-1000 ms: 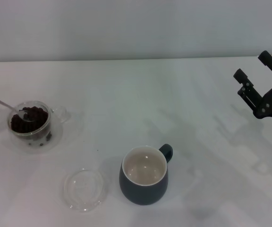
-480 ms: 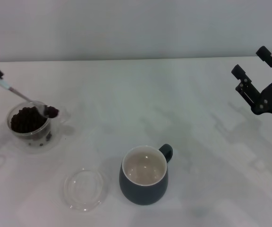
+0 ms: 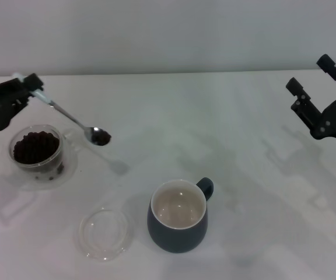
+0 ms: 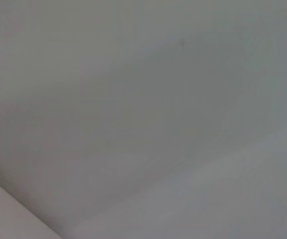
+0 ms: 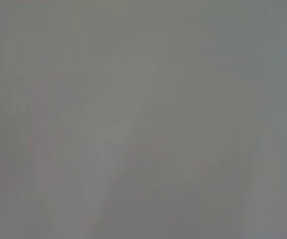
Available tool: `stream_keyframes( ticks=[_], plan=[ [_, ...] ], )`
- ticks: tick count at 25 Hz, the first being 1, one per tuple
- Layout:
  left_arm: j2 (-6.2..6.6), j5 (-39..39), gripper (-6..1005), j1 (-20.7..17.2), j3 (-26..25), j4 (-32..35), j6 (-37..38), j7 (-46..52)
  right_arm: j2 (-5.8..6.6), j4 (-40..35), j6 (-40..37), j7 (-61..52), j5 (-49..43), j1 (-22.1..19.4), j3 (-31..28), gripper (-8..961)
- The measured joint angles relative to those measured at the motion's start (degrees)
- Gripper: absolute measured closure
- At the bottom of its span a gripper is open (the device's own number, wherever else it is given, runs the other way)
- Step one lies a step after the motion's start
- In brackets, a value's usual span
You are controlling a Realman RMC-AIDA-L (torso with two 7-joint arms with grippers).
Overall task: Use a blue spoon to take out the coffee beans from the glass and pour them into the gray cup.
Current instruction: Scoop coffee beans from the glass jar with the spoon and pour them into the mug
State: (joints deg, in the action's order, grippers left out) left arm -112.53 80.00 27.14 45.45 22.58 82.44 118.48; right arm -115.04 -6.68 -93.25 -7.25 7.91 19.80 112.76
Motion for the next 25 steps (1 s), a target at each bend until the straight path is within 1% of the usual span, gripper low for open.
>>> stream_keyframes(
  ticks=[7, 12, 16, 22, 25],
  plan=[
    [-0.72, 0.4, 866, 2.1, 1.9, 0.0, 0.3, 1.7, 0.00, 0.0, -0.5, 0.0, 0.0, -0.4, -0.8, 323],
    [-1.25, 2.1, 867, 4.5, 2.0, -0.1, 0.2, 2.4, -0.01, 0.0, -0.7, -0.2, 0.0, -0.8, -2.3, 323],
    [-1.72, 4.5, 866, 6.7, 2.0, -0.3, -0.4, 2.6, -0.07, -0.1, -1.1, -0.7, 0.0, -1.4, -4.6, 323],
    [-2.72, 8.9, 865, 10.1, 2.1, -0.5, -2.0, 2.2, -0.06, 0.2, -1.7, -3.6, 0.0, -2.4, -9.7, 323],
    [-3.08, 11.4, 866, 11.4, 2.6, 0.0, -3.2, 1.9, 0.00, 0.3, -1.8, -4.5, 0.0, -2.7, -10.6, 323]
  ],
)
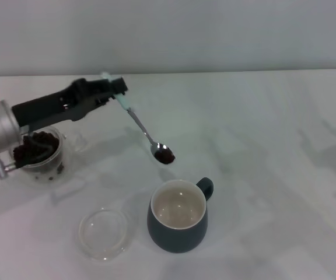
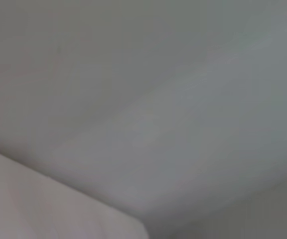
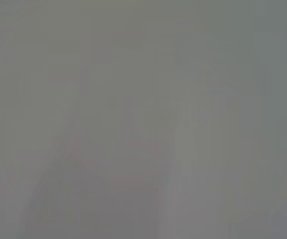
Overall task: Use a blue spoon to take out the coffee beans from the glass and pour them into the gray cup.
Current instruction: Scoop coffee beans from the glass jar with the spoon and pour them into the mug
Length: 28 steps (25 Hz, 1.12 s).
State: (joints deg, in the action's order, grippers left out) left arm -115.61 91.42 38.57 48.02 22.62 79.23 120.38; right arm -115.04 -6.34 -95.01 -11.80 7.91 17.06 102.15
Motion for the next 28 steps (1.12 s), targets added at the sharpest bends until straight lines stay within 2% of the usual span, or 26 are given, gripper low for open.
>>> stream_keyframes(
  ticks=[8, 20, 28],
  plan=[
    [-1.00, 6.4, 867, 2.7, 1.6, 2.5, -2.3, -3.2, 0.00, 0.2, 0.4, 0.0, 0.1, -0.6, -0.5, 323],
    [-2.53, 7.0, 866, 2.1, 10.8, 10.5, -2.8, -5.2, 0.00, 0.3, 0.8, -0.1, 0.1, -0.6, -0.5, 323],
    [-2.76, 8.8, 866, 0.8, 12.6, 15.1, -2.8, -6.2, 0.00, 0.3, 1.1, -0.2, 0.1, -0.6, -0.6, 323]
  ],
)
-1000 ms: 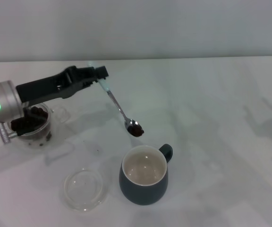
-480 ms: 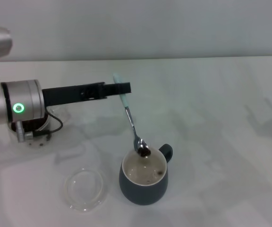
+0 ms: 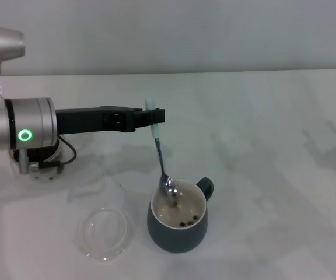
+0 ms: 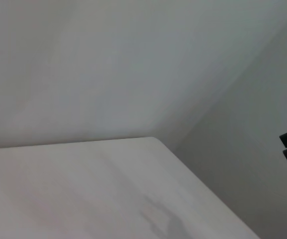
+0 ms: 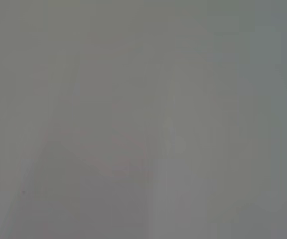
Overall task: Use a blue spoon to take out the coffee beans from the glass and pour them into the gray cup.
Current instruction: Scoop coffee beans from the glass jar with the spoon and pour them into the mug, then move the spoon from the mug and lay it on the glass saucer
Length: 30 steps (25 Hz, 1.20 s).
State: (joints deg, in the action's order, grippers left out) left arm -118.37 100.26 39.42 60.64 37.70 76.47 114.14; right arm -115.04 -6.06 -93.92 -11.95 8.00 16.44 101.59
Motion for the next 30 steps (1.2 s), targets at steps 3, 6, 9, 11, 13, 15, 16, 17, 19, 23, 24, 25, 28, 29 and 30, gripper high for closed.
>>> stream_keyframes(
  ticks=[3, 6, 9, 11, 13, 15, 16, 17, 19, 23, 24, 25, 28, 29, 30],
  plan=[
    [-0.10, 0.4, 866, -1.0, -0.1, 2.2, 0.0, -0.2, 0.00, 0.0, 0.1, 0.0, 0.0, 0.0, 0.0, 323],
    [-0.10, 0.4, 866, -1.4, -0.2, 2.6, 0.0, -0.2, 0.00, 0.0, 0.2, 0.0, 0.0, 0.1, 0.0, 323],
    [0.13, -0.4, 867, -2.5, -0.4, 3.9, 0.2, -0.1, 0.00, -0.2, 0.2, 0.0, 0.0, 0.1, 0.0, 323],
    [0.40, -2.1, 867, -4.1, -0.5, 5.5, 0.6, 0.2, 0.00, -0.2, 0.2, 0.0, 0.0, 0.1, 0.0, 323],
    [0.93, -4.8, 867, -5.9, -0.5, 7.0, 1.2, 0.9, 0.00, -0.1, 0.2, 0.0, 0.0, 0.1, 0.0, 323],
    [1.56, -7.0, 866, -7.4, -0.6, 7.7, 1.6, 1.6, 0.00, -0.1, 0.2, 0.0, 0.0, 0.1, 0.0, 323],
    [1.86, -8.1, 865, -8.3, -0.6, 7.7, 1.7, 1.8, 0.00, -0.1, 0.2, 0.0, 0.0, 0.1, 0.0, 323],
    [2.21, -9.3, 865, -9.3, -0.7, 7.7, 1.7, 2.1, 0.00, -0.2, 0.2, 0.0, 0.0, 0.2, 0.0, 323],
    [2.59, -10.4, 865, -11.0, -0.9, 7.4, 1.7, 2.4, 0.00, -0.2, 0.2, 0.0, 0.0, 0.3, -0.2, 323],
    [2.34, -10.0, 866, -14.5, -2.1, 6.9, 1.6, 2.3, 0.00, -0.4, 0.2, 0.0, 0.0, 0.4, -1.3, 323],
    [2.28, -10.0, 866, -15.0, -2.2, 6.3, 1.5, 2.0, 0.00, -0.5, 0.2, 0.0, 0.0, 0.5, -1.8, 323],
    [2.26, -9.9, 866, -15.3, -2.3, 5.7, 1.4, 1.9, 0.00, -0.5, 0.2, 0.0, 0.0, 0.5, -2.4, 323],
    [2.42, -9.9, 867, -15.9, -2.6, 2.7, 1.4, 0.7, 0.00, -0.6, 0.2, 0.0, 0.0, 0.5, -4.3, 323],
    [2.45, -9.9, 867, -16.0, -2.7, 1.9, 1.4, 0.3, 0.00, -0.7, 0.1, 0.0, 0.0, 0.5, -4.8, 323],
    [2.49, -9.9, 867, -16.1, -2.7, 0.8, 1.4, -0.2, 0.00, -0.7, 0.1, 0.0, 0.0, 0.5, -5.1, 323]
  ],
)
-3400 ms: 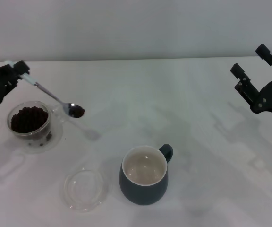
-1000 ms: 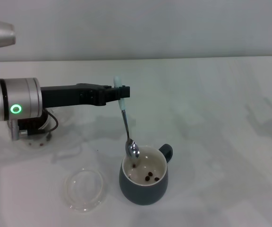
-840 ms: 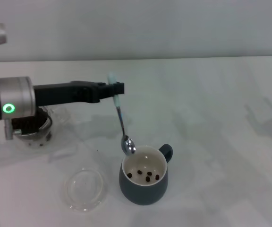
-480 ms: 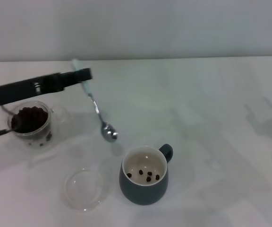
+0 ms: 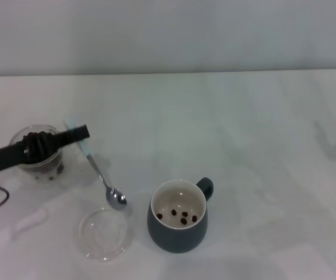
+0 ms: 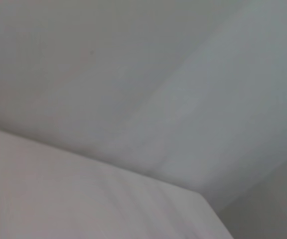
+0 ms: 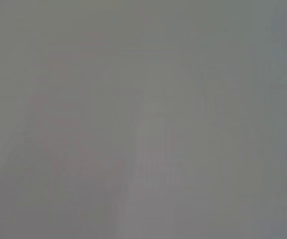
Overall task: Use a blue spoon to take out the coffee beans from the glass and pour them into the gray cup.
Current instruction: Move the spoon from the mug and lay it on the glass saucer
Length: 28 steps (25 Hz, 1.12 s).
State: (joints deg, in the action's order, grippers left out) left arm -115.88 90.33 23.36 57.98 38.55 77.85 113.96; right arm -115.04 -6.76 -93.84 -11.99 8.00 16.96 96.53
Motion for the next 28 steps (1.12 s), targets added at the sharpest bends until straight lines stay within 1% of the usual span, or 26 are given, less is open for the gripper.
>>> stream_keyframes(
  ticks=[4, 13, 19, 24, 28],
  plan=[
    [0.11, 0.6, 866, -0.1, 0.0, -2.4, 0.0, -1.2, 0.00, -0.6, 0.0, -0.1, 0.2, 0.1, -0.2, 323],
    [0.38, 3.1, 866, -1.9, -1.5, -2.5, -0.3, -1.5, 0.00, -0.7, 0.1, -0.9, 0.7, 0.0, -0.3, 323],
    [1.04, 3.8, 867, -3.1, -1.6, -2.5, -1.1, -1.5, -0.08, -0.7, 0.1, -1.7, 0.7, -0.1, -0.3, 323],
    [0.84, 5.2, 866, -3.2, -1.6, -2.5, -1.7, -1.7, -0.09, -0.7, 0.1, -2.1, 0.7, -0.1, -0.2, 323],
    [0.37, 6.3, 866, -2.2, -1.6, -4.0, -2.0, -2.2, -0.09, -0.7, 0.1, -2.5, 0.7, 0.1, 0.0, 323]
  ],
)
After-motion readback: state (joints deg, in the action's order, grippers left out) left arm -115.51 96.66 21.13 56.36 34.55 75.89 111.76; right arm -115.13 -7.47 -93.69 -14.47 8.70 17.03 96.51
